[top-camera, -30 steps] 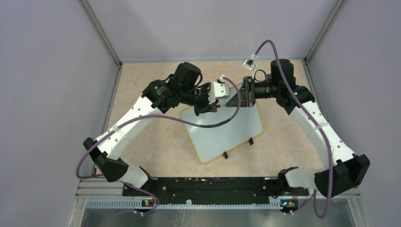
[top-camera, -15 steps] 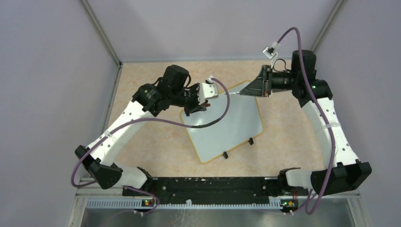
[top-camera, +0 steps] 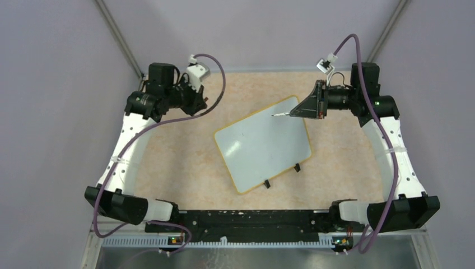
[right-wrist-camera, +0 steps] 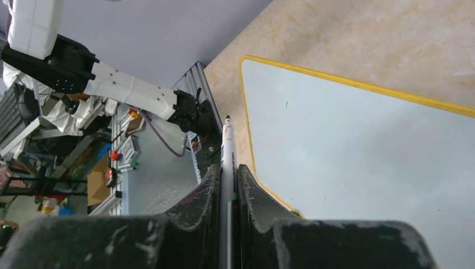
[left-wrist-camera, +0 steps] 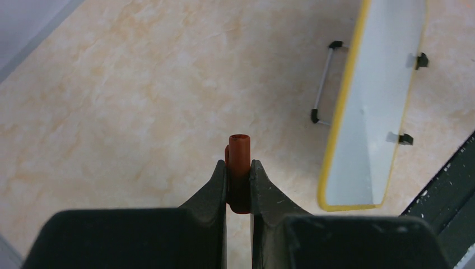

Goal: Write a sentence on the whiteboard
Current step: Place the pen cap at the center of the board.

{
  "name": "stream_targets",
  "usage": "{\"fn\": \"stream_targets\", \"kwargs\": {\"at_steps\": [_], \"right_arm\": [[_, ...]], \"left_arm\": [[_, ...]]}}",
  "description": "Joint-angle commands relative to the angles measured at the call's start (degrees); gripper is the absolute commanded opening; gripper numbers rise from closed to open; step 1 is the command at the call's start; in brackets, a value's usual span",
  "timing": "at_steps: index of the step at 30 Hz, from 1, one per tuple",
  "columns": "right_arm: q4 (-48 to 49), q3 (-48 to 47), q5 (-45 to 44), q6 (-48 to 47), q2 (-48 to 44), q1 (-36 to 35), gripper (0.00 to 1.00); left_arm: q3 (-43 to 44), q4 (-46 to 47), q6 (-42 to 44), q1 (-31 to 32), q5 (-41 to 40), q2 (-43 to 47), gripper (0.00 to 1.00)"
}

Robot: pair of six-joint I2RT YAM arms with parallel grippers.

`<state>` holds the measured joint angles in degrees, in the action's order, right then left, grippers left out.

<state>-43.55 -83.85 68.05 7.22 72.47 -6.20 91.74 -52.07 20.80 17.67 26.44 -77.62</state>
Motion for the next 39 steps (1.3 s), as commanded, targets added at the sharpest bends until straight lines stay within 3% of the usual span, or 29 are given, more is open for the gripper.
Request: {"fn": "stream_targets", "kwargs": {"at_steps": [1, 7, 12, 16, 22, 33, 39], "right_arm": [[-4.43, 0.96, 0.82, -9.69, -2.23, 0.46, 0.0], [-11.39, 3.94, -2.88, -20.19, -2.85, -0.1, 0.0], [-9.73, 7.97, -9.27, -22.85, -5.22, -3.9, 0.0], [-4.57, 11.55, -13.84, -21.98, -6.21, -9.22, 0.0], [-1.81, 13.32, -19.11, -22.33, -6.31, -17.02, 0.0], [0.08, 15.68, -18.84, -22.27, -7.14, -18.39, 0.0], [3.3, 15.91, -17.65, -21.92, -6.64, -18.68, 0.0]], "left_arm": [[0.25, -0.42, -6.97, -8.35, -1.09, -0.17, 0.0], [-10.07, 2.76, -6.41, -16.82, -2.21, -1.63, 0.0], [-13.73, 1.52, -5.26, -23.03, -0.39, -7.23, 0.0], [-16.03, -0.81, -4.09, -23.27, 0.03, -13.2, 0.0], [-22.91, 5.03, -5.31, -22.85, 0.78, -15.52, 0.03], [-25.21, 9.44, -4.18, -19.29, -6.75, -23.57, 0.07], [-27.18, 9.51, -2.28, -18.75, -10.36, -24.33, 0.14]]}}
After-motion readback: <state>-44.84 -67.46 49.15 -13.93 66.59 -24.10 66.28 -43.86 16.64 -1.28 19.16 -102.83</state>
